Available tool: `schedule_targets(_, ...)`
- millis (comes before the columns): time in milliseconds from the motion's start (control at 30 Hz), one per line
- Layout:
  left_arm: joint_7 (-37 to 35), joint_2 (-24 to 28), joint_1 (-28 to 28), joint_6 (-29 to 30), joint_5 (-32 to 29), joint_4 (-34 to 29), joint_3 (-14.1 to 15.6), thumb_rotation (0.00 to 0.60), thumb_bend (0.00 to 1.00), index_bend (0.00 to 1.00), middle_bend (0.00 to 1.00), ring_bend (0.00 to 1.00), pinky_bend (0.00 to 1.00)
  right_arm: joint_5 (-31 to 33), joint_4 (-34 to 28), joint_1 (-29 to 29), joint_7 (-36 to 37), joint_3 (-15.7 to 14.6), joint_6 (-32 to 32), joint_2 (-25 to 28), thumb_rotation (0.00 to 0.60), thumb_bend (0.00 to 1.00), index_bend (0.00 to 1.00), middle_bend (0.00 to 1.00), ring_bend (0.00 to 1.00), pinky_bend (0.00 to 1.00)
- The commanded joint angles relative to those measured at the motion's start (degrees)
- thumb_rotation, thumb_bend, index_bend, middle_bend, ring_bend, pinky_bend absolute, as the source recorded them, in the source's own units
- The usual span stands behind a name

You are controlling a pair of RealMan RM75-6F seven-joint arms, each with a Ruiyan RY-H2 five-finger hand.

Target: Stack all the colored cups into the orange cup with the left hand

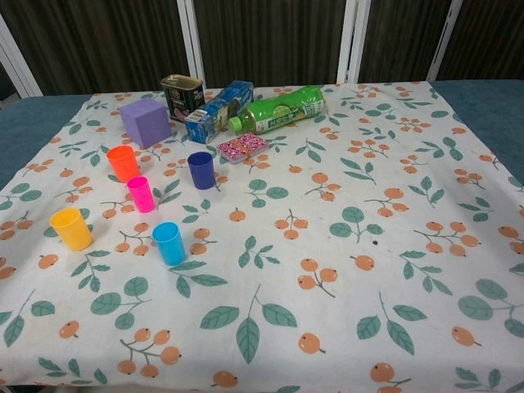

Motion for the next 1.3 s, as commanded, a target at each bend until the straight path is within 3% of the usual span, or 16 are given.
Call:
schedule_targets(33,0.2,-0.2,-0.2,-0.4,-0.1,-0.1,0.0,0.6,0.46,0.0,0.0,0.0,0.12,-0.1,0.0,-0.1,0.0,-0.1,0.1,0.0,0.6,0.15,0.0,0.0,0.0,0.0)
schedule_targets(200,-0.7,-2.3,-1.4,-0.5,1.5,1.0,-0.3,0.6,0.46,0.0,0.0,0.0,0.14,-0.4,-0.2,-0.6,0.7,-0.3,0.8,0.7,0.6,0.15,0.0,0.0,0.0,0.0)
schedule_targets(267,-3.5,-5.3,-2.3,1.7,3.9,2.5,-1.5,0.6,0.46,0.0,0.03,0.08,0.29,-0.9,-0.1,-0.9,1.6,-0.3,1.5,1.1,0.6,0.15,0.0,0.0,0.0,0.0)
schedule_targets(333,-6.0,-8.5,-4.0,2.7,5.7,4.3,-3.0,0.6,0.46,0.0,0.17,0.33,0.61,-0.5,-0.3,-1.2,2.3,-0.3,1.8,1.7,0.6,0.15,0.0,0.0,0.0,0.0)
schedule_targets(367,-6.2,-9.6,-5.1,2.6,6.0,4.7,-3.9,0.6,0.46,0.0,0.23,0.42,0.72,-0.4,-0.4,-1.3,2.5,-0.2,1.8,1.8,0.6,0.15,0.0,0.0,0.0,0.0)
schedule_targets(400,-6.2,-10.6,-6.2,1.9,5.7,4.6,-4.8,0.6,0.46,0.01,0.37,0.61,0.87,-0.4,-0.5,-1.3,2.5,-0.2,1.8,1.9,0.6,0.15,0.0,0.0,0.0,0.0)
schedule_targets(433,-5.8,-11.9,-7.9,0.4,4.7,3.7,-6.4,0.6,0.46,0.03,0.45,0.71,0.94,-0.5,-0.5,-1.3,2.5,-0.2,1.9,1.9,0.6,0.15,0.0,0.0,0.0,0.0)
schedule_targets(500,-3.7,-14.6,-10.5,-1.0,2.9,3.4,-9.4,0.6,0.46,0.12,0.74,0.95,1.0,-0.8,-0.4,-1.4,2.5,-0.3,2.0,1.9,0.6,0.15,0.0,0.0,0.0,0.0)
schedule_targets(533,-1.5,-16.4,-12.3,-2.5,1.4,3.6,-10.9,0.6,0.46,0.15,0.82,0.98,1.0,-0.9,-0.3,-1.4,2.7,-0.4,2.0,1.9,0.6,0.15,0.0,0.0,0.0,0.0)
schedule_targets(600,1.0,-18.1,-14.8,-6.6,-1.7,2.7,-12.3,0.6,0.46,0.2,0.98,1.0,1.0,-0.8,-0.3,-1.5,2.9,-0.3,2.1,2.0,0.6,0.15,0.0,0.0,0.0,0.0)
schedule_targets(767,9.1,-21.3,-22.4,-18.9,-14.1,1.1,-16.3,0.6,0.45,0.22,1.0,1.0,1.0,0.3,0.2,-1.2,3.1,0.1,1.3,2.0,0.6,0.15,0.0,0.0,0.0,0.0)
schedule_targets(1033,20.6,-32.2,-32.4,-22.5,-25.1,9.9,-20.8,0.6,0.42,0.24,1.0,1.0,1.0,1.4,0.3,-0.9,3.9,0.5,0.2,2.4,0.6,0.15,0.0,0.0,0.0,0.0)
schedule_targets(1300,27.1,-38.9,-38.6,-24.1,-32.7,18.8,-22.0,0.6,0.39,0.24,1.0,1.0,1.0,1.1,0.2,-0.8,5.0,0.2,-0.5,2.9,0.6,0.15,0.0,0.0,0.0,0.0)
